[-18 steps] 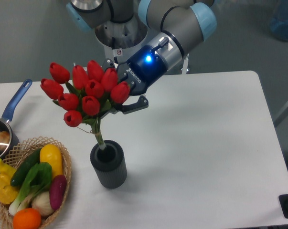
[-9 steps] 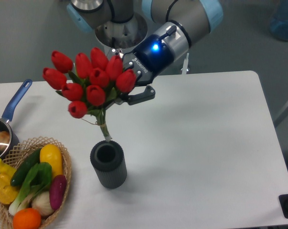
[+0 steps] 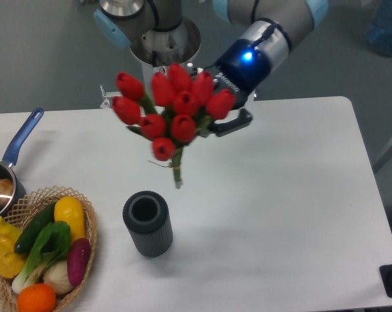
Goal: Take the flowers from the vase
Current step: 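Carry the tulips up and away from the vase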
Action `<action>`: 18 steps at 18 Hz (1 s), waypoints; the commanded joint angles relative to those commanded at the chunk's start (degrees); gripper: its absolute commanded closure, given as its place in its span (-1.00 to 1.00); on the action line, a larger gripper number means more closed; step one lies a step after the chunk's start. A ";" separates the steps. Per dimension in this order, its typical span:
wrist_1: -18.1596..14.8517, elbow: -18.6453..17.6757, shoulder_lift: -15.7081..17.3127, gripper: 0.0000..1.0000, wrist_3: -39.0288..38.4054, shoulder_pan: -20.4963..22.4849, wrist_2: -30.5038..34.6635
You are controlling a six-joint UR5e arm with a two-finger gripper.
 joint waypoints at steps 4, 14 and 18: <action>0.09 0.00 -0.53 0.18 0.44 3.44 0.52; 0.44 0.62 -5.89 0.20 7.56 3.97 8.09; 0.53 0.35 -5.89 0.20 7.65 4.85 9.23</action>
